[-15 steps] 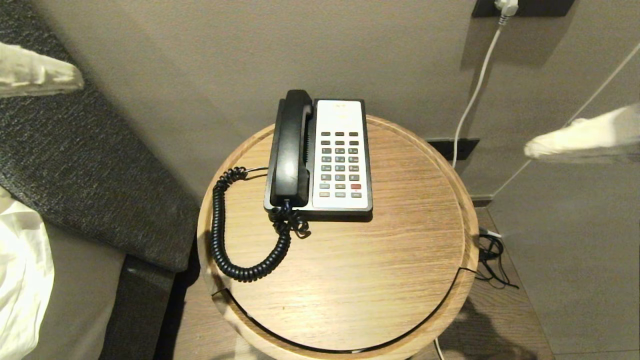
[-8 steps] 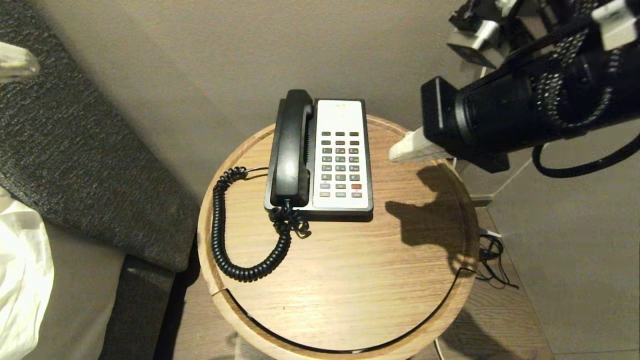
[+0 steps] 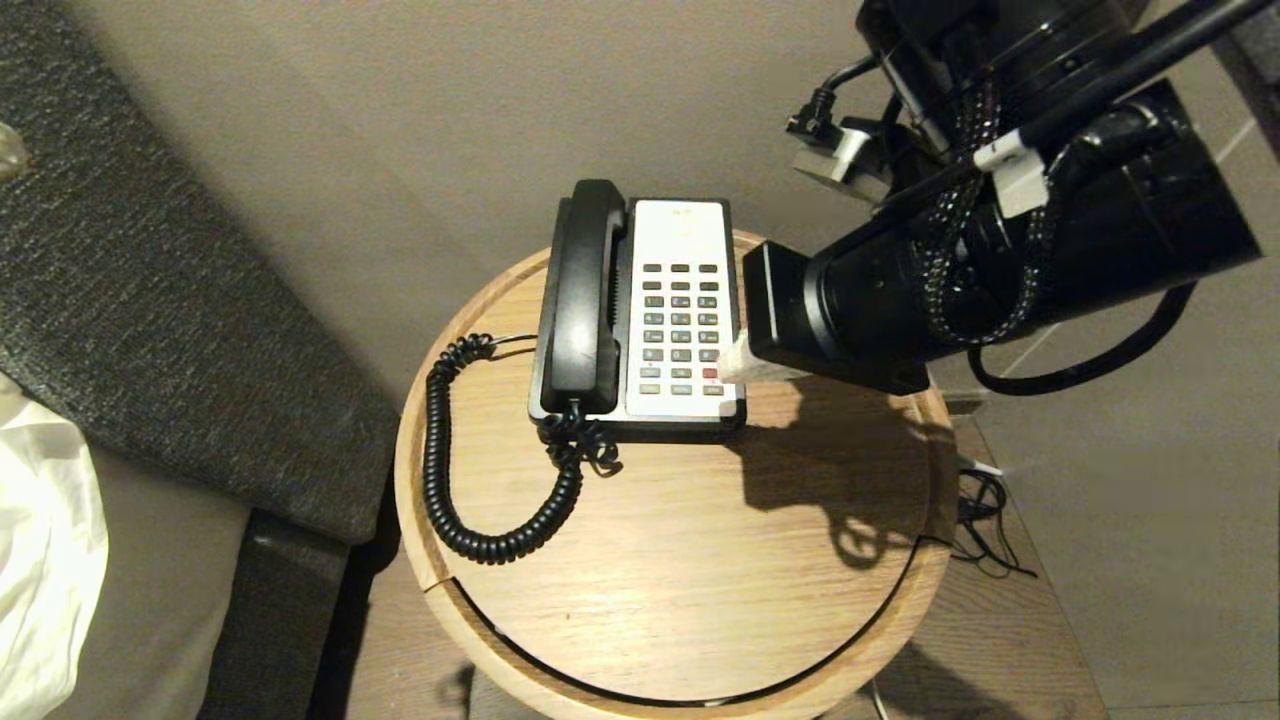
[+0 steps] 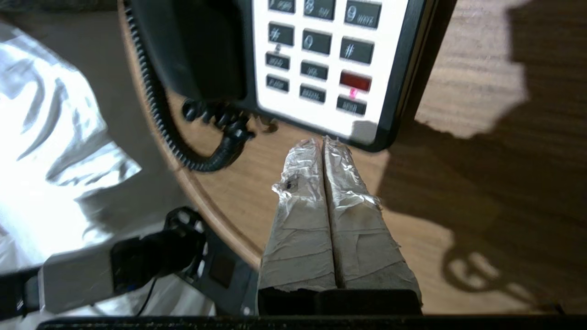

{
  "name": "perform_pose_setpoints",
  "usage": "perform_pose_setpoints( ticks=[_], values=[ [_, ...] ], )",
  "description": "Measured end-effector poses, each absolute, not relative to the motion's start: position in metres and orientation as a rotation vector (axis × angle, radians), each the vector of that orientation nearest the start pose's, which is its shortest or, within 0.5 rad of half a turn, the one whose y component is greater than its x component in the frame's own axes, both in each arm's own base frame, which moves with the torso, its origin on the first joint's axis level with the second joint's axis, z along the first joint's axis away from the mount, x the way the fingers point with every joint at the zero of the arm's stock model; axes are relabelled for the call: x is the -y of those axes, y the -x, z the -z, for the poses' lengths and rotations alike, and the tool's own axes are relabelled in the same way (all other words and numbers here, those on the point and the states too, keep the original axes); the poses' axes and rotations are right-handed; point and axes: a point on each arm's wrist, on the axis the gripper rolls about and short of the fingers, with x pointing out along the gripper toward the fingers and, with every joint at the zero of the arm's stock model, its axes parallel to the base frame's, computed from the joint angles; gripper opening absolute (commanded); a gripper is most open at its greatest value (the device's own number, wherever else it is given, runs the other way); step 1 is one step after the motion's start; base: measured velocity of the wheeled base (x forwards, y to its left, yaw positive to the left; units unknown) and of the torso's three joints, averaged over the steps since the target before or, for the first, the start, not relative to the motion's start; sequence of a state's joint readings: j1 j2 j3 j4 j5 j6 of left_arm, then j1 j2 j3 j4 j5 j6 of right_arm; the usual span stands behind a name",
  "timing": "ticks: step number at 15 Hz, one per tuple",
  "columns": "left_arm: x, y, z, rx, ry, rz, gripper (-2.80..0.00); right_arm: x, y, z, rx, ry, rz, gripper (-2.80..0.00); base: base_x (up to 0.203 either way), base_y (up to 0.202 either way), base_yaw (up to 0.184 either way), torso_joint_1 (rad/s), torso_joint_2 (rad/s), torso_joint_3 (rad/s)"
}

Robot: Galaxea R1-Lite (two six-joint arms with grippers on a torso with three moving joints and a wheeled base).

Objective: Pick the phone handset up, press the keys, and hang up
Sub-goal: End the call using the dial pad

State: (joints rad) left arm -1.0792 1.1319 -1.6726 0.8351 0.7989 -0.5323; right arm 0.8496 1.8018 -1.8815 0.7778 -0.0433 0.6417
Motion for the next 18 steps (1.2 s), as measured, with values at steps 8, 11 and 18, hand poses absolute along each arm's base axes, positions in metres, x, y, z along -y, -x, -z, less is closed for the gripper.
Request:
perform_pose_setpoints(
  ticks=[8, 11, 18],
  values=[
    [0.053, -0.047, -0.399, -0.233, 0.299, 0.218, -2.8, -0.251, -0.224, -0.299, -0.872, -0.249, -0.488, -2.8, 0.0, 0.0, 0.0, 0.0, 0.0, 0.0],
    [0.053, -0.047, -0.399, -0.232, 0.301, 0.219, -2.8, -0.252, -0.227, -0.296, -0.866, -0.238, -0.468, -2.8, 0.0, 0.0, 0.0, 0.0, 0.0, 0.0],
    [0.051, -0.046, -0.4, -0.23, 0.304, 0.22, -2.8, -0.251, -0.231, -0.293, -0.867, -0.228, -0.457, -2.8, 0.0, 0.0, 0.0, 0.0, 0.0, 0.0]
  ],
)
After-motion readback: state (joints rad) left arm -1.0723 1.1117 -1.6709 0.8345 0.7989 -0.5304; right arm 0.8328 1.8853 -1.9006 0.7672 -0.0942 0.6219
